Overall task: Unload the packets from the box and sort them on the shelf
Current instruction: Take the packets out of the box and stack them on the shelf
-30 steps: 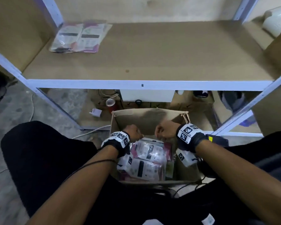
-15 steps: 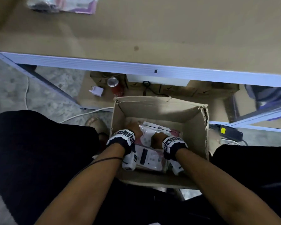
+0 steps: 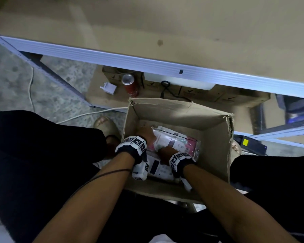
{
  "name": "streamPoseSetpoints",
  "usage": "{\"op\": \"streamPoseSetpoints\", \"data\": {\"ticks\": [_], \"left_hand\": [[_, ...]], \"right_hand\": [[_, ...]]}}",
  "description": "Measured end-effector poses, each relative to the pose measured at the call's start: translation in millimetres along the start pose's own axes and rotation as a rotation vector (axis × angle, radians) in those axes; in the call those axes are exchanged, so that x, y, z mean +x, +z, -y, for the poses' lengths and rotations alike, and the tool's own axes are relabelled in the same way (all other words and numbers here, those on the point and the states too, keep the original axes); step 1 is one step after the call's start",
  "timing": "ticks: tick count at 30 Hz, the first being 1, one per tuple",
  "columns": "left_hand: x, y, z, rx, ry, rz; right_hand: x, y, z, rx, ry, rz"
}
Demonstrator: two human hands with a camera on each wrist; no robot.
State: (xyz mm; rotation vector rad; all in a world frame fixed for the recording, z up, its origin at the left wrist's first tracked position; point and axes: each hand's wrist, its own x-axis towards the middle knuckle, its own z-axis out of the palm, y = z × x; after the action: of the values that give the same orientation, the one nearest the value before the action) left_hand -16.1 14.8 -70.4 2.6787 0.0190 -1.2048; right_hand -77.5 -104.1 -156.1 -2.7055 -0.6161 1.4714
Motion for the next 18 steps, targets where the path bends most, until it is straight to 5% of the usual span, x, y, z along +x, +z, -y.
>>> {"op": "streamPoseSetpoints", "data": {"ticks": [18], "left_hand": [[-15, -10, -2, -0.014, 0.072, -0.049]], "right_hand": [[-16, -4, 5, 0.132, 0.008, -0.046]]}}
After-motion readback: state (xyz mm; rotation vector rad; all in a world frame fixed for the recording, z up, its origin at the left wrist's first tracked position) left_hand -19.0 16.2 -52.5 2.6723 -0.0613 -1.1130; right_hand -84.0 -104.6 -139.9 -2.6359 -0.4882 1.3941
